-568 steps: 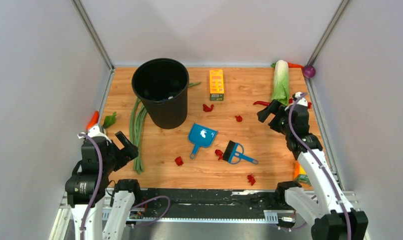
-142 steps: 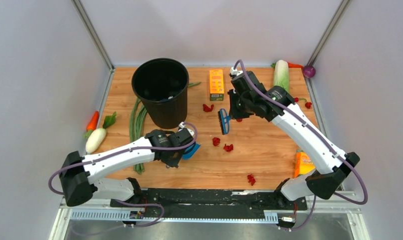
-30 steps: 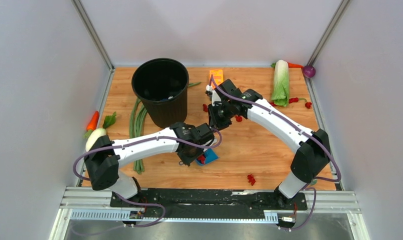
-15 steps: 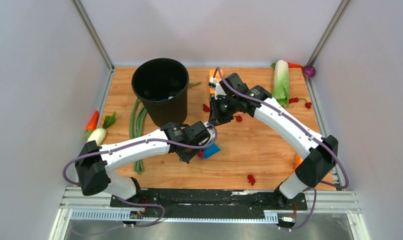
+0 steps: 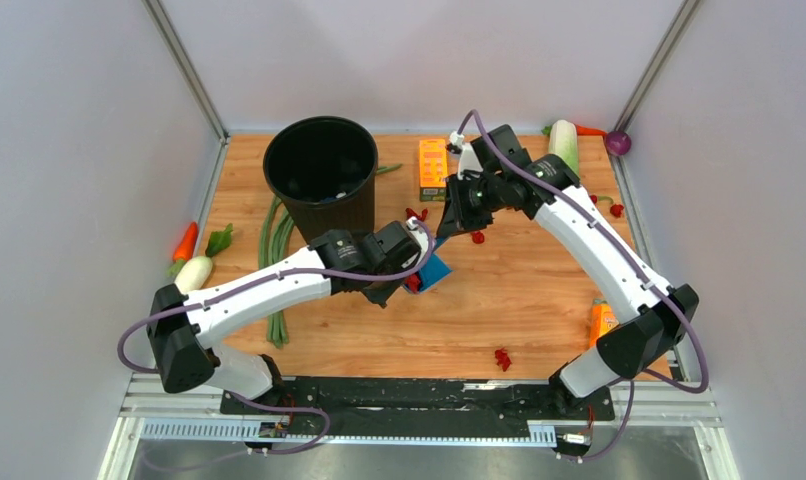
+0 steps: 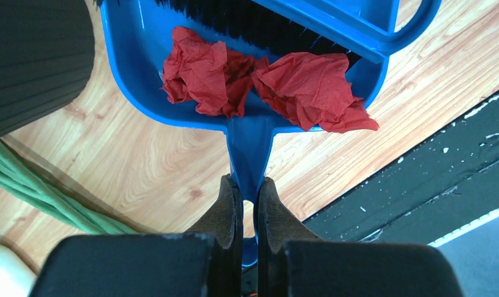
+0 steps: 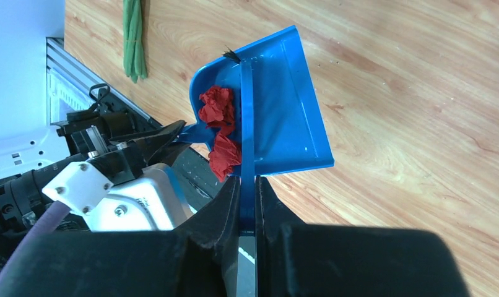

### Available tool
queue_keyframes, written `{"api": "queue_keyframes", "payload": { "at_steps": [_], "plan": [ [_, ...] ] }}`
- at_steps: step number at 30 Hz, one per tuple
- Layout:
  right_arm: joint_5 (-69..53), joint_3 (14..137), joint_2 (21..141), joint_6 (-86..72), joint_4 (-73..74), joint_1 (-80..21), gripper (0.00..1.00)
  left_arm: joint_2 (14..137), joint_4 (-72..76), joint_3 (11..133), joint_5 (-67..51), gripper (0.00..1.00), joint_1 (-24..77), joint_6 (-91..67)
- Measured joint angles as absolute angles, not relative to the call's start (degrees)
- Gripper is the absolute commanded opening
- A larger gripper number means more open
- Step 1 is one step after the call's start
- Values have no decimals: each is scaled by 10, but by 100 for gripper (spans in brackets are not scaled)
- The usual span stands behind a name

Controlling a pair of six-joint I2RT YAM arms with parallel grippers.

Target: Sweep away the paper scraps from the table

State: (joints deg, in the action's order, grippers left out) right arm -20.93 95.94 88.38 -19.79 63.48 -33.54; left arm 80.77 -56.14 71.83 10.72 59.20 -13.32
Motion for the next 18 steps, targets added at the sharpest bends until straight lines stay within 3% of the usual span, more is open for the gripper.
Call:
{"api": "queue_keyframes", "payload": {
  "at_steps": [18],
  "plan": [
    [-197, 984, 860, -183, 662, -279, 0, 807, -595, 772, 111, 0, 592, -131]
  ]
}}
